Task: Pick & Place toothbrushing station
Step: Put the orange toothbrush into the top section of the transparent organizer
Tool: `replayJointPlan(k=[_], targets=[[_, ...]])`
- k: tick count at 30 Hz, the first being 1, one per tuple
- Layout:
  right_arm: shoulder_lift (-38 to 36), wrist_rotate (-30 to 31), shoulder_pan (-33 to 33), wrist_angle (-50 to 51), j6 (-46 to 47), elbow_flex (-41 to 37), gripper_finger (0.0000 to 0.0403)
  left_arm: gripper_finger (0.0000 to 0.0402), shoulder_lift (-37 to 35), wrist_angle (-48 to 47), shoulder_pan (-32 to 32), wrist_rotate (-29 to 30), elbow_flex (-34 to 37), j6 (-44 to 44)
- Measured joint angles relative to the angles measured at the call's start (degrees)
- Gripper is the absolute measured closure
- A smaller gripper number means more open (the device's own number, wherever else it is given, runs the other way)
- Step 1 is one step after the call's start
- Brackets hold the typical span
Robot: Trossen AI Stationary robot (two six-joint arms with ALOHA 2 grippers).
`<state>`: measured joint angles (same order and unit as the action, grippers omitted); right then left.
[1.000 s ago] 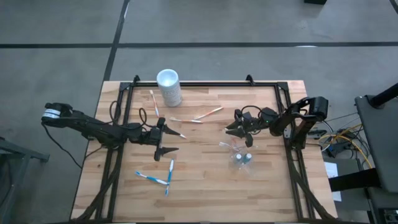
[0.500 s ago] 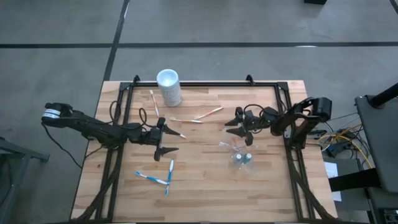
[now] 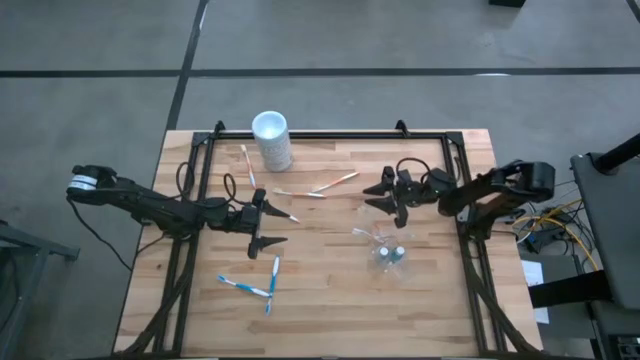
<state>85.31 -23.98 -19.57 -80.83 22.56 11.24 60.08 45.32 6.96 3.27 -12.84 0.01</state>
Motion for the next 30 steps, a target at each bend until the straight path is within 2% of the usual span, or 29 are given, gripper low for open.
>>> replayJointPlan(k=[9, 12, 17, 21, 24, 30], targets=[[-15.1, 0.2, -1.1, 29.3, -7.6, 6.2, 0.0243, 0.0083, 0.0, 0.0, 0.0, 0.0, 0.0, 0.0], [-20.2, 0.2, -1.9, 43.1, -8.1, 10.4, 0.0243, 0.0083, 0.0, 0.0, 0.0, 0.0, 0.0, 0.0], [-26.3, 2.0, -2.2, 72.5, -14.4, 21.7, 0.0243, 0.0083, 0.0, 0.0, 0.0, 0.0, 0.0, 0.0], [-26.5, 6.9, -2.3, 94.0, -17.4, 33.2, 0.0243, 0.0083, 0.0, 0.0, 0.0, 0.0, 0.0, 0.0], [-24.4, 9.0, -2.3, 105.7, -19.7, 41.5, 0.0243, 0.0083, 0.0, 0.0, 0.0, 0.0, 0.0, 0.0], [-17.1, 9.0, -3.1, 118.0, -24.7, 55.3, 0.0243, 0.0083, 0.0, 0.0, 0.0, 0.0, 0.0, 0.0]])
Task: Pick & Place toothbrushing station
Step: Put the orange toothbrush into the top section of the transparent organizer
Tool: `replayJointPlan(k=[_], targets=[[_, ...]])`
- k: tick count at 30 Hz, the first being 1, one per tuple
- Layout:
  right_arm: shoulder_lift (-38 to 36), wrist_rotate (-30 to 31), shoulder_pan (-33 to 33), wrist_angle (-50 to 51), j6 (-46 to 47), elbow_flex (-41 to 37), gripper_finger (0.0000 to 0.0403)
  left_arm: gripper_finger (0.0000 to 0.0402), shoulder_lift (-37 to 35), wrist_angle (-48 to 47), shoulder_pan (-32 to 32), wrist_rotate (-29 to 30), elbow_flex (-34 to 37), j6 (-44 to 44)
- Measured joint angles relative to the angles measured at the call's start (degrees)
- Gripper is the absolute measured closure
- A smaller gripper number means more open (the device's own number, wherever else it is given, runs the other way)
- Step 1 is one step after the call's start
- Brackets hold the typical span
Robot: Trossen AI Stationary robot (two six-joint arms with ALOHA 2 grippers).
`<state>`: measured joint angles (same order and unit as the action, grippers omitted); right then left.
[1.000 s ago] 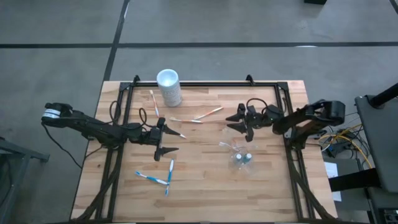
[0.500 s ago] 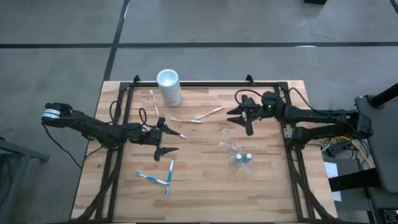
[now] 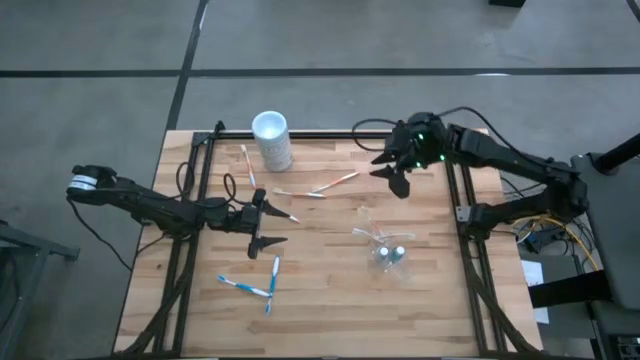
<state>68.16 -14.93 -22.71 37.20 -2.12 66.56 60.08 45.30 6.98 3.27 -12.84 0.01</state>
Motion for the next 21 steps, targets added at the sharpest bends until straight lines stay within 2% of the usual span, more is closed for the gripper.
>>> replayJointPlan(k=[9, 11, 14, 21], targets=[[12.9, -1.3, -0.7, 11.5, -6.7, 13.9, 0.0243, 0.0083, 0.0, 0.0, 0.0, 0.0, 0.0, 0.0], [15.2, -5.5, -1.3, 12.5, -8.4, 15.5, 0.0243, 0.0083, 0.0, -0.1, 0.0, 0.0, 0.0, 0.0], [17.2, -15.1, -3.1, 12.5, -11.5, 16.4, 0.0243, 0.0083, 0.0, -0.1, 0.0, 0.0, 0.0, 0.0], [18.9, -24.6, -9.9, 8.3, -16.5, 14.9, 0.0243, 0.0083, 0.0, -0.1, 0.0, 0.0, 0.0, 0.0]])
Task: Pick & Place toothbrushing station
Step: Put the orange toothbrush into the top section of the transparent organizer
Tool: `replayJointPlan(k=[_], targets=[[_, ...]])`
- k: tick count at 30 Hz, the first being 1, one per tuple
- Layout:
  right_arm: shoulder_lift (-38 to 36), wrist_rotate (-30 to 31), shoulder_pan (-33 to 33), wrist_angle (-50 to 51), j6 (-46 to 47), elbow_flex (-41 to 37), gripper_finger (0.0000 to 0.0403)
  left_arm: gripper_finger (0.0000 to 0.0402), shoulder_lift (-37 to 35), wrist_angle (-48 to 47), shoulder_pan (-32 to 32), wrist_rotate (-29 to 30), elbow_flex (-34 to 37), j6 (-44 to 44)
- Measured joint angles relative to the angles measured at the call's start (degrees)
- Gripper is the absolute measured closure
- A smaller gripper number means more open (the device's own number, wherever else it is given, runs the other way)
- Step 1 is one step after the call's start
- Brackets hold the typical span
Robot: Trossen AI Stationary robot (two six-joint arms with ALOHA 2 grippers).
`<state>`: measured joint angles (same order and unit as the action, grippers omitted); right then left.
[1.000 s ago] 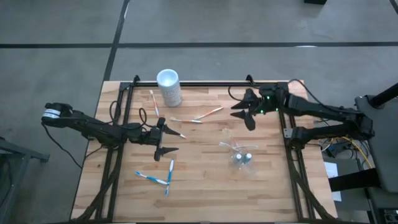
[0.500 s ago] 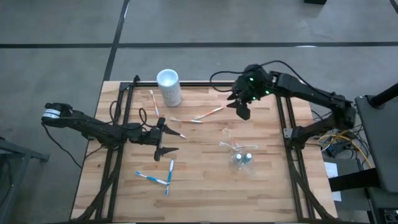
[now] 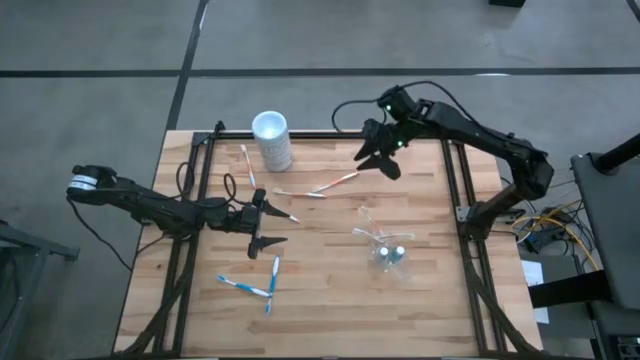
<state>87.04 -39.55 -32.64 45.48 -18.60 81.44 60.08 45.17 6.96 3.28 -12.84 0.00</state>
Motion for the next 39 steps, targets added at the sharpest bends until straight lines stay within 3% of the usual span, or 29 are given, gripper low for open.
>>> replayJointPlan(k=[6, 12, 17, 23, 29, 39], targets=[[0.4, -8.3, -5.4, -7.2, -3.3, -5.2, 0.0243, 0.0083, 0.0, -0.2, 0.0, 0.0, 0.0, 0.0], [0.2, -7.6, -8.2, -13.7, -4.5, -11.1, 0.0243, 0.0083, 0.0, -0.2, 0.0, 0.0, 0.0, 0.0], [0.2, -0.5, -9.0, -16.1, -9.1, -15.1, 0.0243, 0.0083, 0.0, -0.2, 0.0, 0.0, 0.0, 0.0], [0.2, -4.5, -10.7, -31.6, -10.0, -22.9, 0.0243, 0.0083, 0.0, -0.2, 0.0, 0.0, 0.0, 0.0], [0.2, -11.0, -13.5, -51.8, -0.9, -31.5, 0.0243, 0.0083, 0.0, -0.2, 0.0, 0.0, 0.0, 0.0], [0.2, -11.7, -13.9, -53.9, 5.4, -34.6, 0.0243, 0.0083, 0.0, -0.2, 0.0, 0.0, 0.0, 0.0]])
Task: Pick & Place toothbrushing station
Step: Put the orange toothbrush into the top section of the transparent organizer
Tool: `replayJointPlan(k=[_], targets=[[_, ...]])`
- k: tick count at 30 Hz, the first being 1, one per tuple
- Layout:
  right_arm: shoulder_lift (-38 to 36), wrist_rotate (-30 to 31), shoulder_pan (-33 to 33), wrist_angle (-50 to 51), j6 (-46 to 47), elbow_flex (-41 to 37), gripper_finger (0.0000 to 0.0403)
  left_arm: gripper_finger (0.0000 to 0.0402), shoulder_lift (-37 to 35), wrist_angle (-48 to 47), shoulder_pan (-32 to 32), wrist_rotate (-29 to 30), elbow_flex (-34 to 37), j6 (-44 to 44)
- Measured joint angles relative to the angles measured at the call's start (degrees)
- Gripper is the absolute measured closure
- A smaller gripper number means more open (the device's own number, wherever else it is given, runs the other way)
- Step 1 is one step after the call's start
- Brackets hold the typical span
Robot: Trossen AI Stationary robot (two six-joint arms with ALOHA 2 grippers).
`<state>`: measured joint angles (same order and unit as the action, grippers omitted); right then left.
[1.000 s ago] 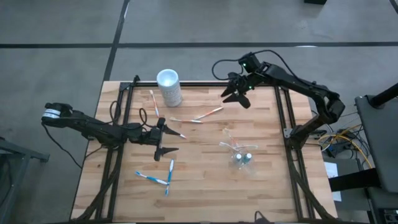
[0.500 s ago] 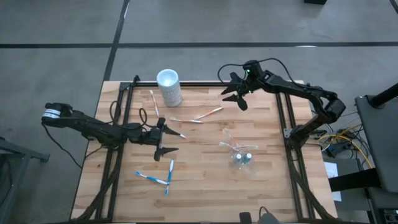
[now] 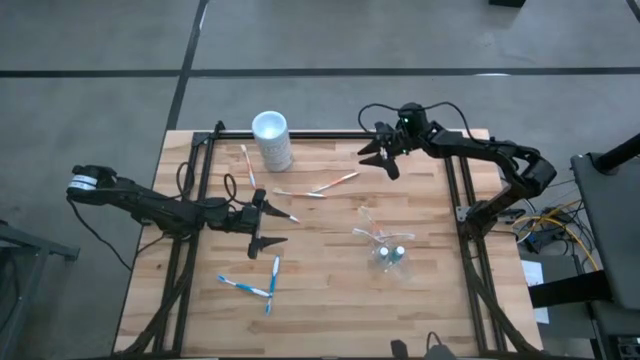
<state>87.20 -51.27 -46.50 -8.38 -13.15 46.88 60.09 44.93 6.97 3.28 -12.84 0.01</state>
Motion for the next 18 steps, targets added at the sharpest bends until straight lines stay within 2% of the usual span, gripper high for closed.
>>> replayJointPlan(k=[4, 10, 18], targets=[[-0.1, 0.0, 0.1, -0.1, 4.4, 1.5, 0.0243, 0.0083, 0.0, 0.0, 0.0, 0.0, 0.0, 0.0], [-0.1, 0.2, 0.1, -0.1, -0.6, 2.4, 0.0243, 0.0083, 0.0, 0.0, 0.0, 0.0, 0.0, 0.0], [1.1, 0.2, -1.0, 0.4, -0.9, 2.4, 0.0243, 0.0083, 0.0, 0.0, 0.0, 0.0, 0.0, 0.0]])
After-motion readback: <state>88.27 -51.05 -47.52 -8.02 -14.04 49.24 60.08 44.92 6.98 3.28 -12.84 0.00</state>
